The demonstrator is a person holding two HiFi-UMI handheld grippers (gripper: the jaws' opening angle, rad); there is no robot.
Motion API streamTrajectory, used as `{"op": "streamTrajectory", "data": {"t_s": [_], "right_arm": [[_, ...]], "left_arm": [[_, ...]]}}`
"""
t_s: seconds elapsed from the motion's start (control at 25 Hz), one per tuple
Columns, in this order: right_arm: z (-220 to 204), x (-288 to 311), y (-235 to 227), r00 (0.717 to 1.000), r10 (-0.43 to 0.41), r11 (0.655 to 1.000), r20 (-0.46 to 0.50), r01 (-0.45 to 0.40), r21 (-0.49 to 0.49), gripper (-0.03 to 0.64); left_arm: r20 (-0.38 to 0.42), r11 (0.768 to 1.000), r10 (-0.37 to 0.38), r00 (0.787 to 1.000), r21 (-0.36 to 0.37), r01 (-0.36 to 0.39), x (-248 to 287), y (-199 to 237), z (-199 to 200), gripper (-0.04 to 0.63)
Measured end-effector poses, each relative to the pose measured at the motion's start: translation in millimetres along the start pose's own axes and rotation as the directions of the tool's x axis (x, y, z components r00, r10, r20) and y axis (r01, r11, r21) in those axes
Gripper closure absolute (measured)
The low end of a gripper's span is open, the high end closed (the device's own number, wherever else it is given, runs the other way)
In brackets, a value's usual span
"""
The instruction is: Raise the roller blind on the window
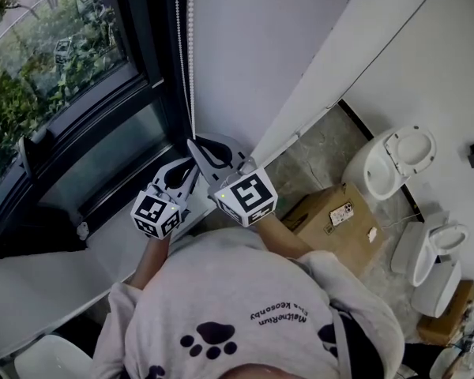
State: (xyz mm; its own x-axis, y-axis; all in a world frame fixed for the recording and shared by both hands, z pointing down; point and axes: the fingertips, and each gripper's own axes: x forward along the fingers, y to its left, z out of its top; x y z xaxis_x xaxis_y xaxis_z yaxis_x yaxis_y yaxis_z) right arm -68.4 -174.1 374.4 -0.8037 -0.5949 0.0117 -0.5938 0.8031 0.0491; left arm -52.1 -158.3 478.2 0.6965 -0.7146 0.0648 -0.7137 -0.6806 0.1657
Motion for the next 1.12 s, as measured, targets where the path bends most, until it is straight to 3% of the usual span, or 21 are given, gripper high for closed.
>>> {"op": "streamTrajectory", "data": {"t_s": [0.28, 0.32, 0.4, 0.6, 0.8, 0.92, 1.12], "right_arm": [[-12.3, 1.1, 2.3, 1.0, -0.012, 1.0, -0.025, 0.012, -0.022, 0.601], [-13.2, 0.5, 1.0, 0.999, -0.027, 0.999, -0.023, 0.027, -0.028, 0.595], [-12.9, -1.5, -2.9, 0.998, -0.065, 0.997, -0.014, 0.065, -0.03, 0.515], [-6.2, -14.3, -16.6, 0.985, -0.171, 0.985, 0.017, 0.172, -0.029, 0.511], [0.8, -30.8, -20.8, 0.966, -0.253, 0.967, 0.052, 0.255, -0.031, 0.52], [15.5, -42.9, -19.6, 0.949, -0.298, 0.95, 0.108, 0.306, -0.069, 0.586], [20.0, -61.9, -15.4, 0.947, -0.31, 0.949, 0.086, 0.314, -0.033, 0.606]], "left_arm": [[0.089, 0.999, 0.046, 0.995, -0.02, -0.045, -19.3, 0.1, 40.4, 0.576], [0.094, 0.999, 0.05, 0.994, -0.018, -0.049, -20.6, 0.0, 43.8, 0.582], [0.099, 0.998, 0.06, 0.993, -0.015, -0.059, -22.6, 0.2, 48.2, 0.588], [0.129, 0.992, 0.125, 0.984, -0.006, -0.126, -28.8, 2.7, 60.2, 0.589], [0.154, 0.978, 0.202, 0.967, 0.018, -0.207, -37.1, 1.7, 78.4, 0.589], [0.177, 0.965, 0.25, 0.952, 0.037, -0.261, -43.6, -0.6, 92.6, 0.589], [0.194, 0.944, 0.31, 0.931, 0.055, -0.326, -53.8, -6.9, 106.7, 0.589]]}}
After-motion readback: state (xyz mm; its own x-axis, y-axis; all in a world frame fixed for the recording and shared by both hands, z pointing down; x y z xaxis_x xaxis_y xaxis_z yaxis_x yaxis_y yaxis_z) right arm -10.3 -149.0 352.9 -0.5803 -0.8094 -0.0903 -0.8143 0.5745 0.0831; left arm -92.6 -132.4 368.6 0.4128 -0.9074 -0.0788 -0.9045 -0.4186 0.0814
